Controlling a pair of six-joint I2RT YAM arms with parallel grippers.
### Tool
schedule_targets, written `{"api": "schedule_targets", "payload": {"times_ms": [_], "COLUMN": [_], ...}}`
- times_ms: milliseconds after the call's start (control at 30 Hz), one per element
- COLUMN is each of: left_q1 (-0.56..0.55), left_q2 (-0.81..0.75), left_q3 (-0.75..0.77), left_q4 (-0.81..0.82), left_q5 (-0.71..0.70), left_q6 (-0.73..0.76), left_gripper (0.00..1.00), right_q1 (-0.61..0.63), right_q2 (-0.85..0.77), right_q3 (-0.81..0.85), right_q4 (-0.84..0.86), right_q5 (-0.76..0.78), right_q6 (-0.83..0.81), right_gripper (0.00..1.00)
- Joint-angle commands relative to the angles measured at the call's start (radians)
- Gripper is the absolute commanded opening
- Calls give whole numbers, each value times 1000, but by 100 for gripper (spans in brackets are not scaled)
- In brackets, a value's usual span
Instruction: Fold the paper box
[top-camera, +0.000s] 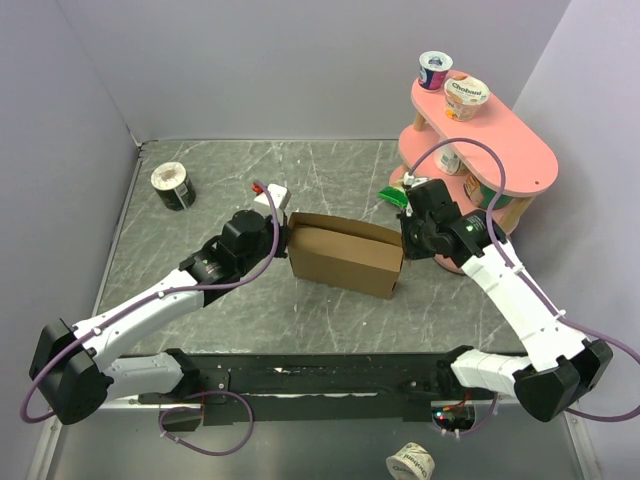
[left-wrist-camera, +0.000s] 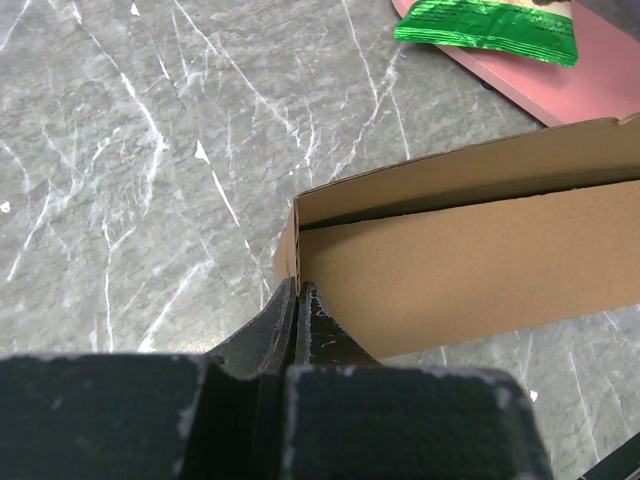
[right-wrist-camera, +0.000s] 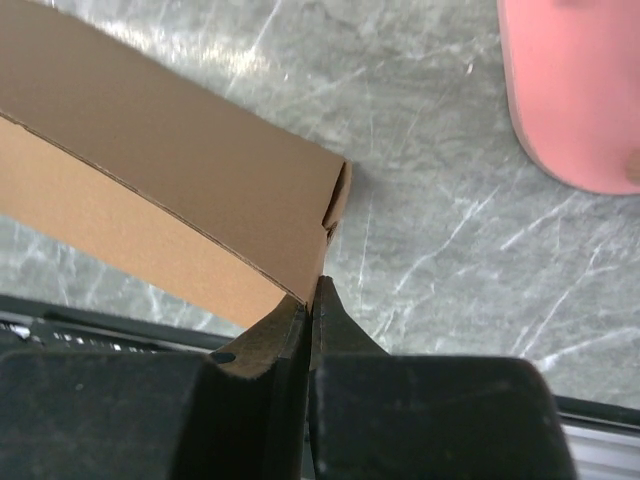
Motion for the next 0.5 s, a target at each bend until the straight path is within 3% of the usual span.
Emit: {"api": "schedule_targets", "payload": {"times_ms": [0,467], "left_q1": [-37,-37], "left_q2": [16,3], "left_q3": [-24,-32], "left_q4": [-78,-73], "left_q5": [86,93], "left_q6": [-31,-33], "left_gripper": [1,1], "right_q1": [15,10], "right_q2": [8,-5], "right_q3": [27,-38], "right_q4": [202,343], "right_q5": [-104,-113], "right_q6": [80,148], "right_gripper": [0,0]}}
